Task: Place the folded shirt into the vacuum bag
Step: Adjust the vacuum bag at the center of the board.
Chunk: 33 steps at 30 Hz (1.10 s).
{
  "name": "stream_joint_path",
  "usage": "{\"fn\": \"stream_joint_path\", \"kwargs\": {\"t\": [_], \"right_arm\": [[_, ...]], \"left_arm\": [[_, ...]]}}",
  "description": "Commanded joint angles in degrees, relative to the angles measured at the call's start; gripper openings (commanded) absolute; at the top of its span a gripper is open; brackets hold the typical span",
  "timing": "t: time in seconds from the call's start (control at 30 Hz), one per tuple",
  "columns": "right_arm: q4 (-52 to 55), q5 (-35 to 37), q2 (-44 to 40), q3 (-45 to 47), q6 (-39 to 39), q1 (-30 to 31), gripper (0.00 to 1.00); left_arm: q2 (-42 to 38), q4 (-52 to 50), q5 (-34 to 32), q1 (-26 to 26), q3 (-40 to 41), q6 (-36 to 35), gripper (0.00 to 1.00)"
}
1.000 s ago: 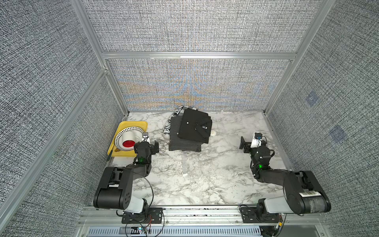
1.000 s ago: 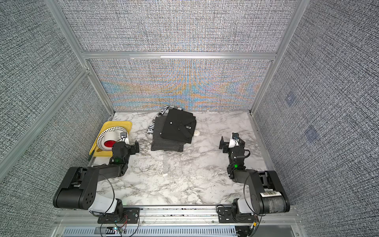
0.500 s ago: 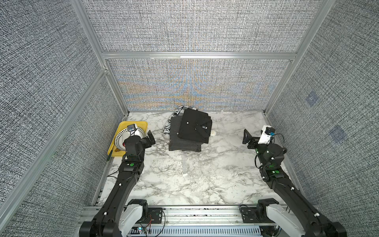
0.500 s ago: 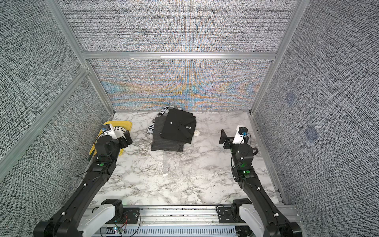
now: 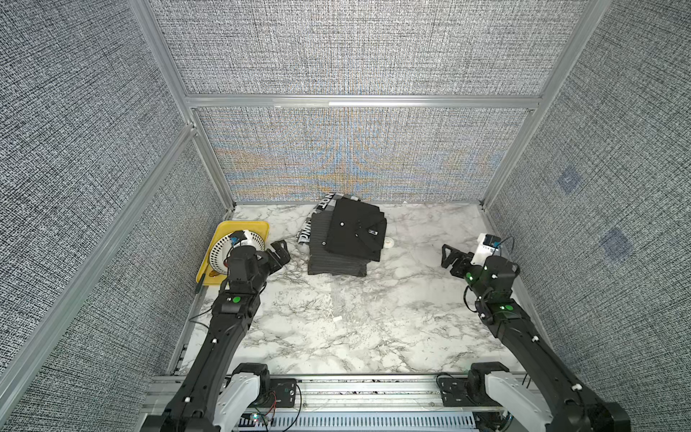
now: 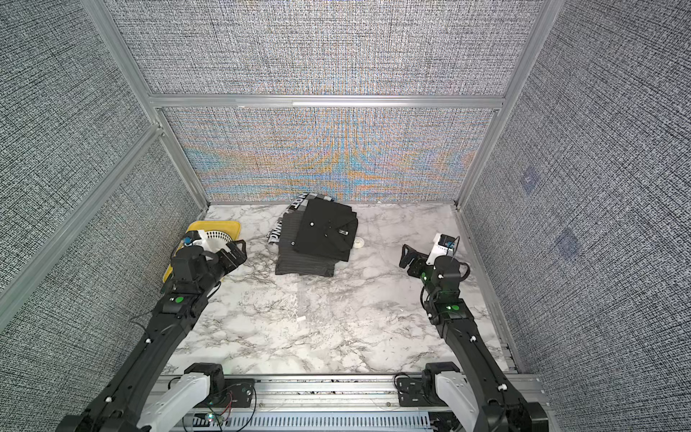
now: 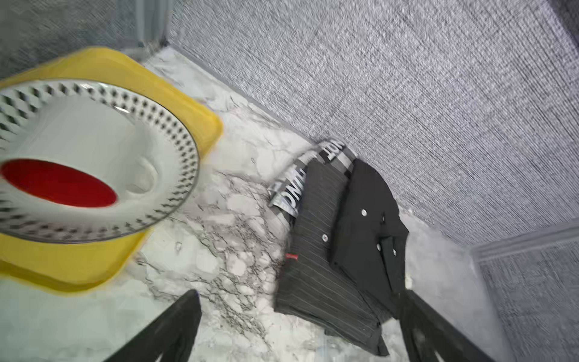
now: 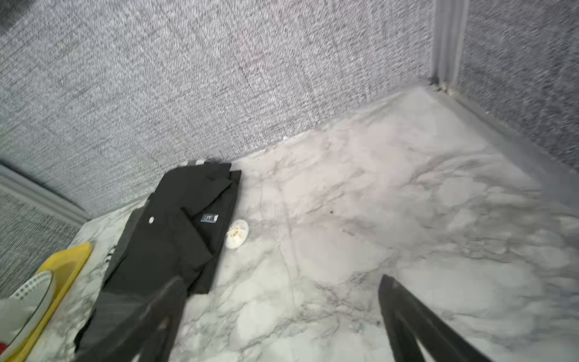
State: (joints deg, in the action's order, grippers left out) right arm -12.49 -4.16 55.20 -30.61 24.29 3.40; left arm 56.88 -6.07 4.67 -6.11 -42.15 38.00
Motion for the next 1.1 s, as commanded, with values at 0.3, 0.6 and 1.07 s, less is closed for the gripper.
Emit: {"fn": "stream_joint_path", "kwargs": {"t": [0.3,0.6,1.07], "right_arm": [[9.0,-14.7,18.9,-11.6,-2.5,3.2,0.99],[13.6,-13.4,20.5,-14.3,-5.1,5.0,0.99],[17.2,-11.9,25.6,-16.9,-6.8,5.9,0.99]], "left_arm": [[40.5,-18.3,3.4,-5.0,-37.7,-9.5,1.0],[73.3,-39.2,4.9,-4.4,-74.8,-21.3,1.0],[92.5,-43.2,15.8,-2.6,-91.9,-22.8,0.88]]}}
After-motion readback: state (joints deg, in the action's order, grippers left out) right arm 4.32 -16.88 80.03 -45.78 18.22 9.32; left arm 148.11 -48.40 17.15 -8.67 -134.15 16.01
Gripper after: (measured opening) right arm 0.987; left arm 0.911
